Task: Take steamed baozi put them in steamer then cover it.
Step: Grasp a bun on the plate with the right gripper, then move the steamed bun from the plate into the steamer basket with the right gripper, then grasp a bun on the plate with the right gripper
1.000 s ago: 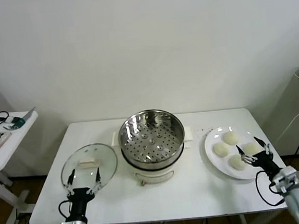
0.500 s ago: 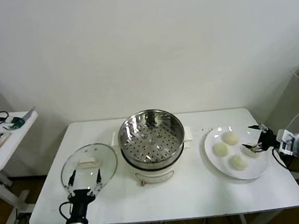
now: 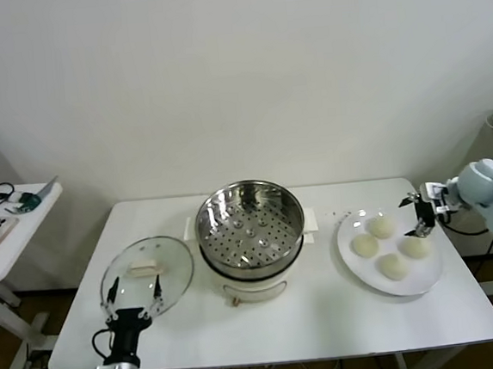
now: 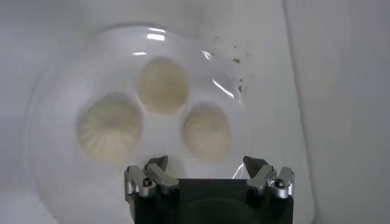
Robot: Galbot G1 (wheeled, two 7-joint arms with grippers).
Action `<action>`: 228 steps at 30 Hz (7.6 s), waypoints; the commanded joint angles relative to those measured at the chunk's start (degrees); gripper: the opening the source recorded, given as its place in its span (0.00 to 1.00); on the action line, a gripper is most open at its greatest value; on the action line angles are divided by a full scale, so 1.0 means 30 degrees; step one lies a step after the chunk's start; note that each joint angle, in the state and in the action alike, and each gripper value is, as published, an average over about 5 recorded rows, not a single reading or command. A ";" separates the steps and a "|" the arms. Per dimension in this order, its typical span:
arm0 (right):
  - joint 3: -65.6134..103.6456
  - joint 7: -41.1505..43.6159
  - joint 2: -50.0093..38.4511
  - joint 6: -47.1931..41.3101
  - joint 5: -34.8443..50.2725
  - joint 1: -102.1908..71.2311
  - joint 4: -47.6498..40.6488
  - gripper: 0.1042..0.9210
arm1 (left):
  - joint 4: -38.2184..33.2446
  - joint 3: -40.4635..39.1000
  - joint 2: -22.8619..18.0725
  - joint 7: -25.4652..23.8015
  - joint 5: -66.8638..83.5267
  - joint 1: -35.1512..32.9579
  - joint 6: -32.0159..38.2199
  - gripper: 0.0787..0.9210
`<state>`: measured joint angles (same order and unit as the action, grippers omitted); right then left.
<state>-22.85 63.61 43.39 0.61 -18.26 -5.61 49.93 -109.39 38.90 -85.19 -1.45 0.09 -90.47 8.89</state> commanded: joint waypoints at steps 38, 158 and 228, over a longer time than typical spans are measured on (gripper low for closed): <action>0.1028 -0.0243 0.6238 0.2366 -0.6718 0.1607 -0.8079 0.85 | 0.0094 0.0328 0.0068 0.0075 0.0386 0.0009 -0.0071 0.88; -2.1529 -0.3073 -0.1241 -0.5928 1.5403 1.6896 0.9351 0.88 | -0.0543 -0.0555 0.2039 0.0088 0.0223 -0.0275 -0.0502 0.88; -0.9109 -0.1045 0.2228 -0.4057 0.7728 0.2813 -0.0691 0.75 | 0.0057 0.0049 0.1355 0.0152 -0.0331 -0.0439 -0.0310 0.88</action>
<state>-49.69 60.34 50.68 -10.89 2.15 2.17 46.73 -109.15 39.00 -81.13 -1.01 -0.88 -91.78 7.95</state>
